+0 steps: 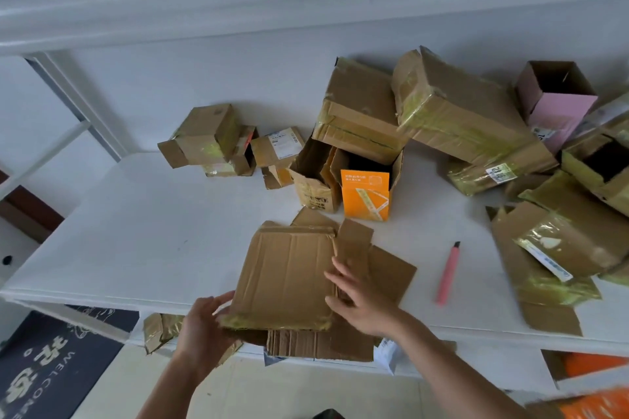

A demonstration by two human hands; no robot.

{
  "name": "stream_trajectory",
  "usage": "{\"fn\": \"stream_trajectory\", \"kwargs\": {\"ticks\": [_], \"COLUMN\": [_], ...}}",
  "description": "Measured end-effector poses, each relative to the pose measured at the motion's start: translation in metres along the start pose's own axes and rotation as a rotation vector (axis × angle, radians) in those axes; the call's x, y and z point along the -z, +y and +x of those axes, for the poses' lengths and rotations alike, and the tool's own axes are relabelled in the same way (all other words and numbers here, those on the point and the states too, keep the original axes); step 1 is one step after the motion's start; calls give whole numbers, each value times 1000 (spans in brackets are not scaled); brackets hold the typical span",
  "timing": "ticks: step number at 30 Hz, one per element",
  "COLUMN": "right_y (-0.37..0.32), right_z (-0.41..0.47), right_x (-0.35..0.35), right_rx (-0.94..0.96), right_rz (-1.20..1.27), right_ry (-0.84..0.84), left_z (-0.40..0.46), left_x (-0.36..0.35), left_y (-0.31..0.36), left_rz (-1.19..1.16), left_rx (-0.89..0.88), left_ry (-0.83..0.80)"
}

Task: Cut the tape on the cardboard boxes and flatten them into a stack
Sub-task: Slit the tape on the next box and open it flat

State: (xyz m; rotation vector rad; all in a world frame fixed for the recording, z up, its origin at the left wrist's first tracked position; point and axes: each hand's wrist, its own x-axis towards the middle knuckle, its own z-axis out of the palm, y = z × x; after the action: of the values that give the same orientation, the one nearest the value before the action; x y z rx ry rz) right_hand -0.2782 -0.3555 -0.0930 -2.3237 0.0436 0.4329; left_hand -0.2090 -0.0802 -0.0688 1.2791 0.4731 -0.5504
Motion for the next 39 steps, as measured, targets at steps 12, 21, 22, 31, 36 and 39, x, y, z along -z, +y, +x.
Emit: {"fn": "stream_trajectory", "kwargs": {"ticks": [12,21,22,31,36,39], "right_y": [10,-2,-1,24,16,5], "right_z": [19,6,8,26,27,25], "right_x": [-53,-46,-43,-47,-37,-36], "right_rx": [-54,-136,-162,-332,-407,-465], "right_rz": [-398,-369,-373,-424,-439,-422], "right_ry": [78,563,574,318,169,151], "left_z": [49,68,72,104,100,92], "left_x": [0,-37,-45,-65,-73,-74], "left_y": [9,67,70,27,12,11], "left_rz": [815,828,845,1323,1222,993], "left_rx": [-19,-269,-267,-285,-141,-50], "left_ry": [59,-102,-140,-14,226,322]}}
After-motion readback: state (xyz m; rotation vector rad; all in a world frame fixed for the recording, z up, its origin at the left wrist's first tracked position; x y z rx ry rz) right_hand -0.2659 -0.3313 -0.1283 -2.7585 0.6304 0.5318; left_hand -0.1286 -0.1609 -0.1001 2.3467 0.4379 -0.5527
